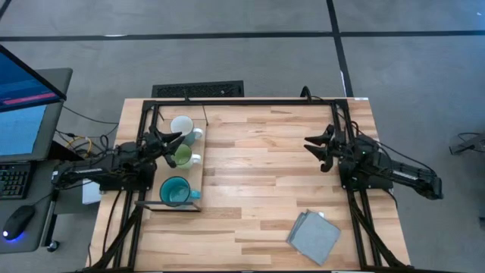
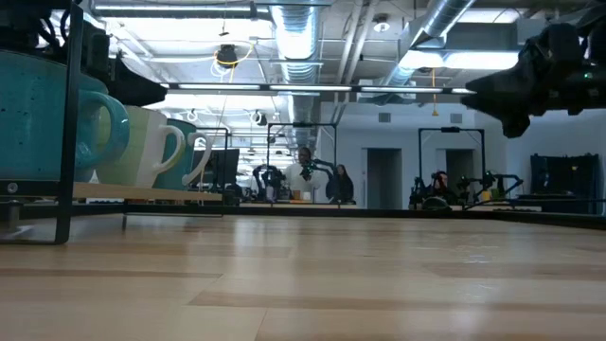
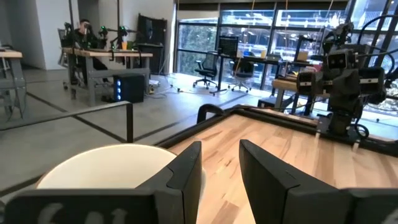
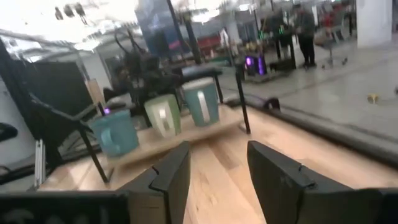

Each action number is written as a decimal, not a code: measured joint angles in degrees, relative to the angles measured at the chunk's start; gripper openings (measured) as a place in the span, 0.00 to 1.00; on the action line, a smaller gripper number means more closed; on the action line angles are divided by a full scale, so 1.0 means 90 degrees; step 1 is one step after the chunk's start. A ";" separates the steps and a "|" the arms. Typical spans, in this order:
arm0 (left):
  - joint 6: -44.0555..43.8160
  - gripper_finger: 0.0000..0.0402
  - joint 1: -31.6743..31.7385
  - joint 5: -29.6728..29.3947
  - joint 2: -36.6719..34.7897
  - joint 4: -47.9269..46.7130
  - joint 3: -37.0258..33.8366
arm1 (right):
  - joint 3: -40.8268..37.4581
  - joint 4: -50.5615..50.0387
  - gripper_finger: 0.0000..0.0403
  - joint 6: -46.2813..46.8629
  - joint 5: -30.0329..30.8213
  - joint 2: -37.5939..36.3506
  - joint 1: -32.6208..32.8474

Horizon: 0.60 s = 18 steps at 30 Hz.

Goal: Stack small to large cups/mugs on shelf
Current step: Return to Home Position

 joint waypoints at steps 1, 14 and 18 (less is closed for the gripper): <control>-0.0005 0.24 -0.0001 0.0002 0.0005 -0.0009 0.0000 | 0.0000 -0.0128 0.45 0.0020 0.0000 0.0002 0.0002; -0.0034 0.24 0.0000 -0.0002 0.0013 -0.0042 0.0005 | 0.0032 -0.0269 0.45 -0.0109 0.0046 0.0002 0.0000; -0.0036 0.24 -0.0001 -0.0002 0.0013 -0.0040 0.0005 | 0.0039 -0.0283 0.45 -0.0109 0.0044 0.0002 0.0000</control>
